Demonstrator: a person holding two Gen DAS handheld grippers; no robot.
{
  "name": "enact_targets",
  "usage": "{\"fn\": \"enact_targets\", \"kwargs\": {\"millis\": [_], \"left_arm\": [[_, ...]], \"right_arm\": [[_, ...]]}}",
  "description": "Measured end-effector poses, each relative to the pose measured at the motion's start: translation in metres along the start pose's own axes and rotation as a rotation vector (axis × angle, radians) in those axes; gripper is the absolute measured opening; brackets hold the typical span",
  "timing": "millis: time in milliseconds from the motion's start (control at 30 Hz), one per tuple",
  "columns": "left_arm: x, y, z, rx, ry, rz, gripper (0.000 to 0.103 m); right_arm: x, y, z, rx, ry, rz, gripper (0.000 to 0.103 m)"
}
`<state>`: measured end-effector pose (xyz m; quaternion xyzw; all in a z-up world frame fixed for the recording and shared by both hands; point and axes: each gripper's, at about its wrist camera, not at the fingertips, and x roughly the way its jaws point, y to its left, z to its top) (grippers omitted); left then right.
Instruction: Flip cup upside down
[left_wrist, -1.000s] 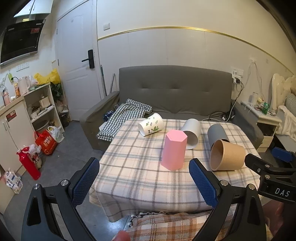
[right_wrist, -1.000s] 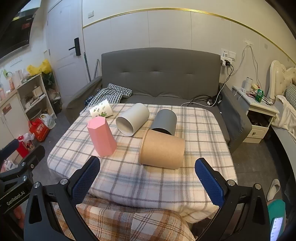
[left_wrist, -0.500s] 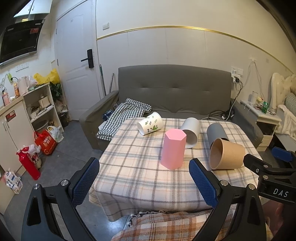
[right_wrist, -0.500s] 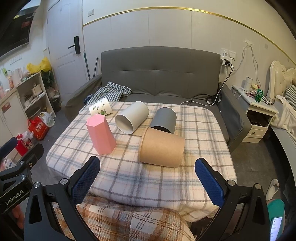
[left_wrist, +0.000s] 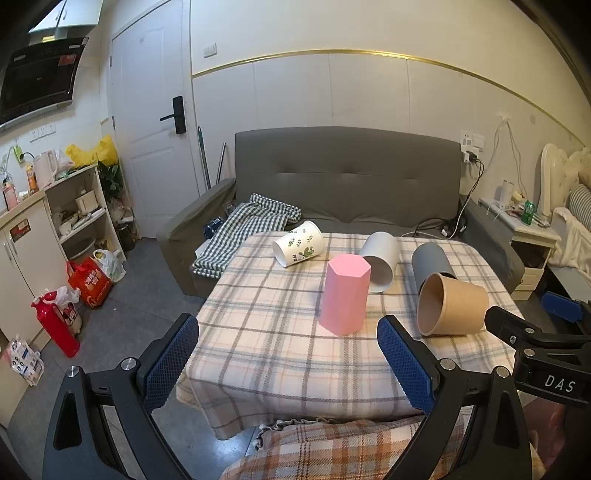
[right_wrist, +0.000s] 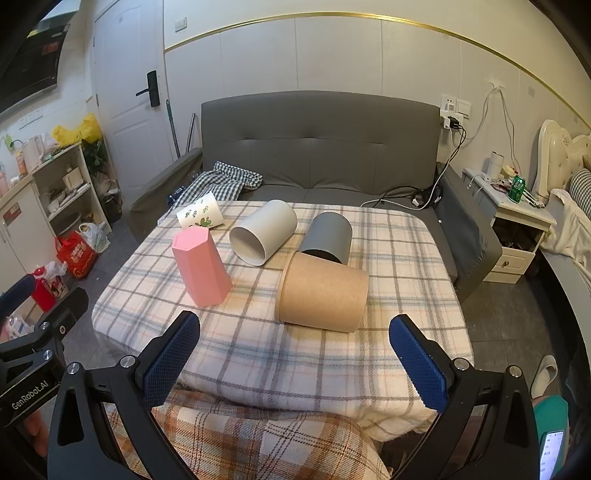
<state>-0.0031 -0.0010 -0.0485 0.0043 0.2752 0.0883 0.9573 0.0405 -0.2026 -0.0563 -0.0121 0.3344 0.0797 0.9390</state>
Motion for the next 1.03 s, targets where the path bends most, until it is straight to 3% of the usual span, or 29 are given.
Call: {"fn": "enact_targets", "kwargs": {"millis": [1033], "left_arm": [[0.0026,0.0001,-0.0028,0.004,0.01,-0.004,0.1]], "right_arm": [[-0.0004,0.0016,-0.0026,-0.001,0.006,0.002,0.103]]}}
